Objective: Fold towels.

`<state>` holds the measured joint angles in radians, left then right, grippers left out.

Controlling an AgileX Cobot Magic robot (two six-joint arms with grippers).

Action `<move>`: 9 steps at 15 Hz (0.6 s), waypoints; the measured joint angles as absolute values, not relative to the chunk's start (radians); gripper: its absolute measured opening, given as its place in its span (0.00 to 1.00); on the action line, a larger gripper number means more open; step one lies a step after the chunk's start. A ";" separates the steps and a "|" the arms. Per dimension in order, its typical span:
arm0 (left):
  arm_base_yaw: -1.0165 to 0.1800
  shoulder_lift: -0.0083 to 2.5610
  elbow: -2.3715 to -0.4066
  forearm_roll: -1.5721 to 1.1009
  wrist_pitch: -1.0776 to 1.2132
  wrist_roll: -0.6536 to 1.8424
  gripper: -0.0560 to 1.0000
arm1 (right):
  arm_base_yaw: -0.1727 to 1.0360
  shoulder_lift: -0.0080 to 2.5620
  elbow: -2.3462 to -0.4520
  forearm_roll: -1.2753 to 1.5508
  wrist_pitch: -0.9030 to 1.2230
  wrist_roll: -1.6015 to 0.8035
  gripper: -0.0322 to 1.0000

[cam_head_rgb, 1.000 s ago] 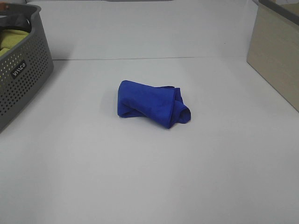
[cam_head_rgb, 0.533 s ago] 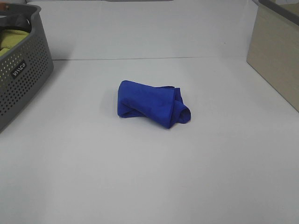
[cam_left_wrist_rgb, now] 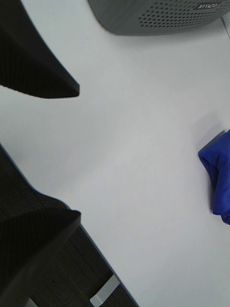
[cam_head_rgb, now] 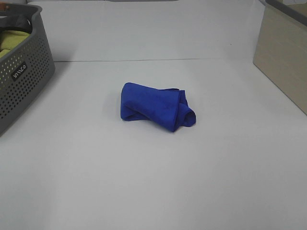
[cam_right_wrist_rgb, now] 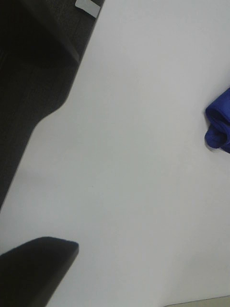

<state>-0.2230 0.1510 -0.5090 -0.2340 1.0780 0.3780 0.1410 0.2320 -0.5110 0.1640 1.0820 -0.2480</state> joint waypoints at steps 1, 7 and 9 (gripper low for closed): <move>-0.223 0.151 -0.509 -0.234 1.078 0.378 0.65 | 0.141 0.232 -0.511 0.164 1.082 -0.248 0.89; -0.127 0.150 -0.509 -0.234 1.078 0.378 0.65 | 0.093 0.216 -0.511 0.164 1.079 -0.248 0.89; -0.057 0.150 -0.509 -0.234 1.078 0.378 0.65 | 0.016 0.158 -0.511 0.164 1.078 -0.248 0.89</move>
